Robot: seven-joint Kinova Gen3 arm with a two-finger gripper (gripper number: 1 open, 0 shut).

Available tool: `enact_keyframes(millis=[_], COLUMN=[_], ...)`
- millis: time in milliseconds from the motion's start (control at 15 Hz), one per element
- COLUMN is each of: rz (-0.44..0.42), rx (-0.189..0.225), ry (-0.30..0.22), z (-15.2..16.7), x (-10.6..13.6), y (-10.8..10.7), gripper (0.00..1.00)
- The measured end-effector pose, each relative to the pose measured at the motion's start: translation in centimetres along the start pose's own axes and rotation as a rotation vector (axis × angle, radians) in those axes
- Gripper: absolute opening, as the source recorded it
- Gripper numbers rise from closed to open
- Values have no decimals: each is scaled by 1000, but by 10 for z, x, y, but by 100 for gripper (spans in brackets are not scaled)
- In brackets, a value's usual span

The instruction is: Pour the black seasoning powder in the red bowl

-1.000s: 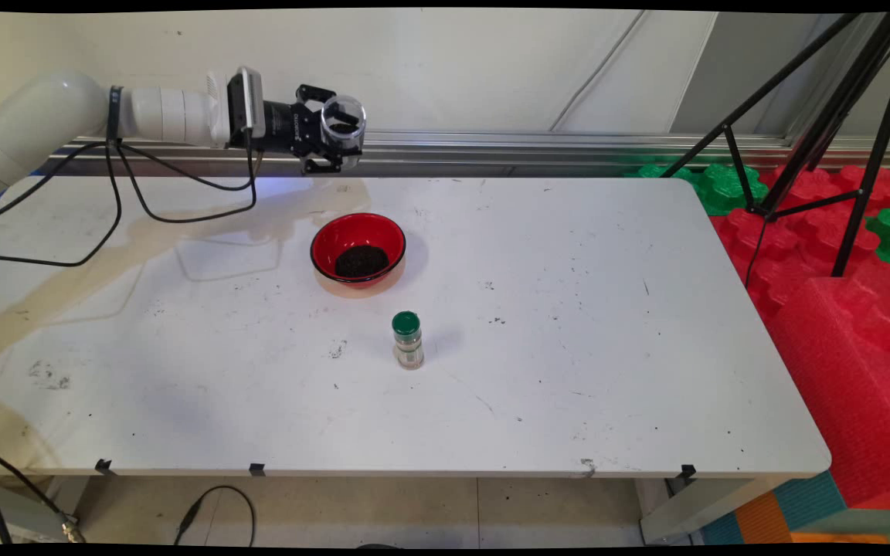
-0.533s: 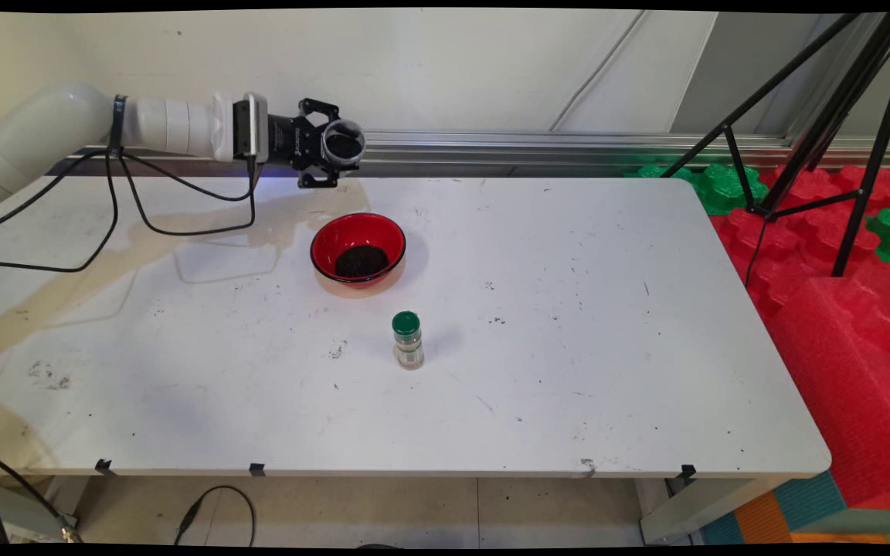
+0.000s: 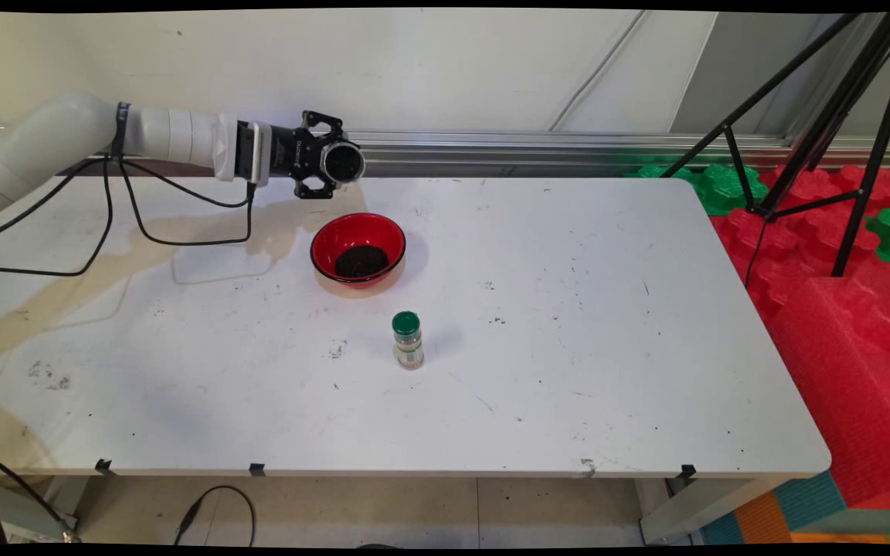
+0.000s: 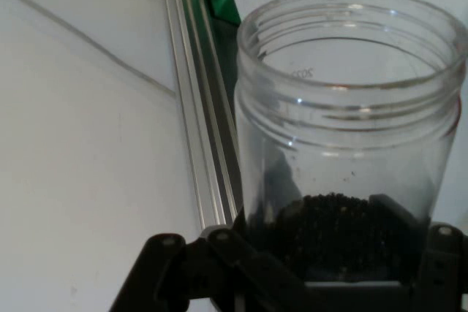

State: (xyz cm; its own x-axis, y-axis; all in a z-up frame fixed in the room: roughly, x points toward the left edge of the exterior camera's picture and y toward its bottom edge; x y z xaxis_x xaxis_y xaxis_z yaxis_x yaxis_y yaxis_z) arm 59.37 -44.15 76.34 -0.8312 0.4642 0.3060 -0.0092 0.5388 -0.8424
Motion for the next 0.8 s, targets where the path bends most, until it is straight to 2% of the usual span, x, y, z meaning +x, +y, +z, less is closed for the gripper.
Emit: enact_keyframes(millis=[467, 800], rz=[196, 306], rx=[-16, -20], ry=[3, 4], z=[0, 0], x=[7, 12], y=[8, 11], gripper=[0, 0])
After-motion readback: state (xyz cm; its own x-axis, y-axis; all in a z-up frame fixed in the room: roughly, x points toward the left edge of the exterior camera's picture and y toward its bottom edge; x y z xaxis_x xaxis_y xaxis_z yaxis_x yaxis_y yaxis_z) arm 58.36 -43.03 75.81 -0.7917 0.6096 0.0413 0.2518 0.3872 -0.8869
